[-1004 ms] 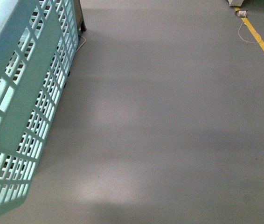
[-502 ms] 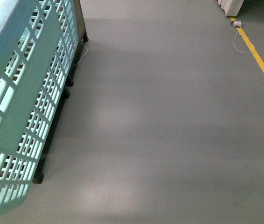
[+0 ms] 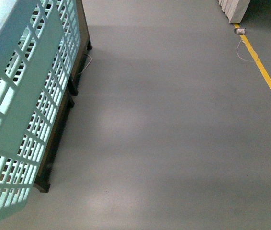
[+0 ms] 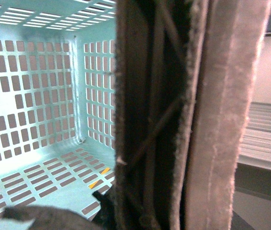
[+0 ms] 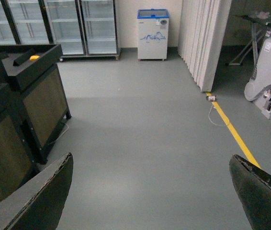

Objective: Pick lemon and mango into basket

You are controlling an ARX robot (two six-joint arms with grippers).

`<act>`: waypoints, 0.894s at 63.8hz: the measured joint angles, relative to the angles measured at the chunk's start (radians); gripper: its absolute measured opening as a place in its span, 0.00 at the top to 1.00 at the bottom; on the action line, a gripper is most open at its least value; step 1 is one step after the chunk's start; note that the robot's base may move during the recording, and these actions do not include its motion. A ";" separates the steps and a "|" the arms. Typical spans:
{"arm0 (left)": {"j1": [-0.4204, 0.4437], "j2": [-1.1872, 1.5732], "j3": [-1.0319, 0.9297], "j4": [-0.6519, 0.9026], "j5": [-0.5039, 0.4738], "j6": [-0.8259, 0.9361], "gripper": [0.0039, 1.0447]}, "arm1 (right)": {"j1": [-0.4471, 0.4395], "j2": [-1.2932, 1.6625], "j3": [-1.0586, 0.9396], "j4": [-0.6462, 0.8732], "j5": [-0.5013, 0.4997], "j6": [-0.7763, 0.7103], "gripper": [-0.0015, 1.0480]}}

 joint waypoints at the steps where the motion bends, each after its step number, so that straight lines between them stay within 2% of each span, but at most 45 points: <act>1: 0.000 0.000 0.000 0.000 0.000 0.000 0.87 | 0.000 0.000 0.000 0.000 0.000 0.000 0.08; 16: -0.006 0.000 0.001 0.000 0.022 -0.012 0.87 | 0.000 0.000 0.000 0.000 0.003 0.000 0.08; 57: -0.001 0.000 0.001 -0.001 0.000 -0.002 0.87 | 0.000 0.000 0.000 0.000 0.000 0.000 0.08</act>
